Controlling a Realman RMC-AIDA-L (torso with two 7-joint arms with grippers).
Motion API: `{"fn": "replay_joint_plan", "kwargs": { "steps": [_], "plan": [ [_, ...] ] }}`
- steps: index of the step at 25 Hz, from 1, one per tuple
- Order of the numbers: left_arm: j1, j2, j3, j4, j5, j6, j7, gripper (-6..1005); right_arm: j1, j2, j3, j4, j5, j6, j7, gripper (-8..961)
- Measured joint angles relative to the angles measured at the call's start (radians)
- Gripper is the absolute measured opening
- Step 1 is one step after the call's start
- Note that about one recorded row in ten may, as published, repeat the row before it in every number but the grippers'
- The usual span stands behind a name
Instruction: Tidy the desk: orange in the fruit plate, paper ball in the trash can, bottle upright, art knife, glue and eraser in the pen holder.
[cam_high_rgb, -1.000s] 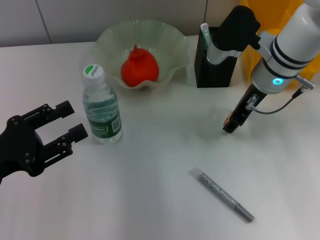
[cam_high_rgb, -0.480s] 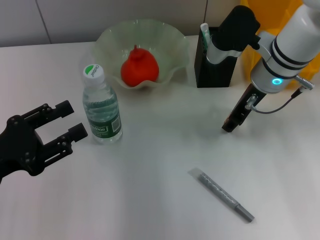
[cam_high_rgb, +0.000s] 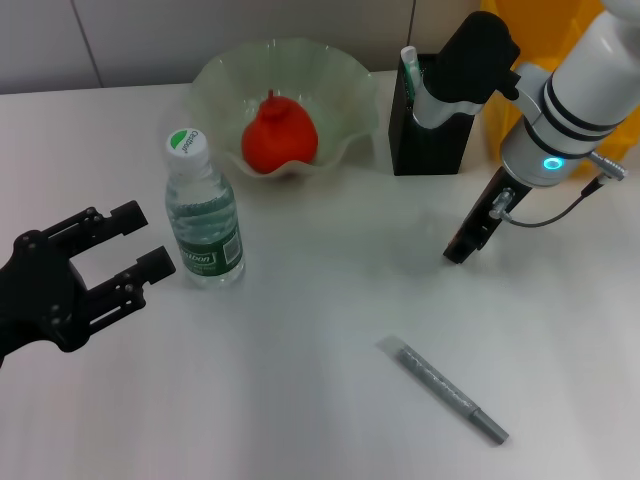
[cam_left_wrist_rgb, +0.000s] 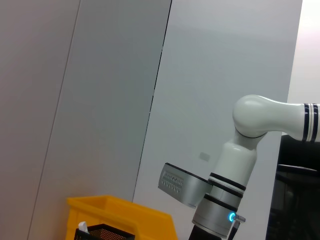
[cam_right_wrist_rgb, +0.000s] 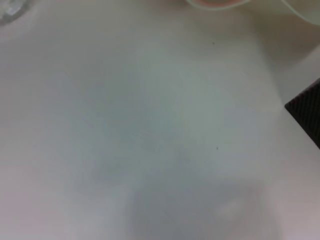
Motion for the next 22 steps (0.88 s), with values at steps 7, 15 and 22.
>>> {"fn": "replay_joint_plan", "kwargs": {
  "steps": [7, 15, 22],
  "plan": [
    [0.000, 0.000, -0.007, -0.005, 0.000, 0.000, 0.002, 628, 0.000, 0.000, 0.000, 0.001, 0.000, 0.007, 0.001, 491],
    [-0.001, 0.000, -0.008, -0.011, 0.000, 0.002, 0.002, 628, -0.004, 0.001, 0.000, -0.009, 0.000, 0.009, 0.001, 389],
    [0.001, 0.000, -0.008, -0.011, 0.000, 0.006, 0.002, 628, -0.013, 0.005, -0.001, -0.082, 0.004, -0.025, 0.009, 389]
  ]
}}
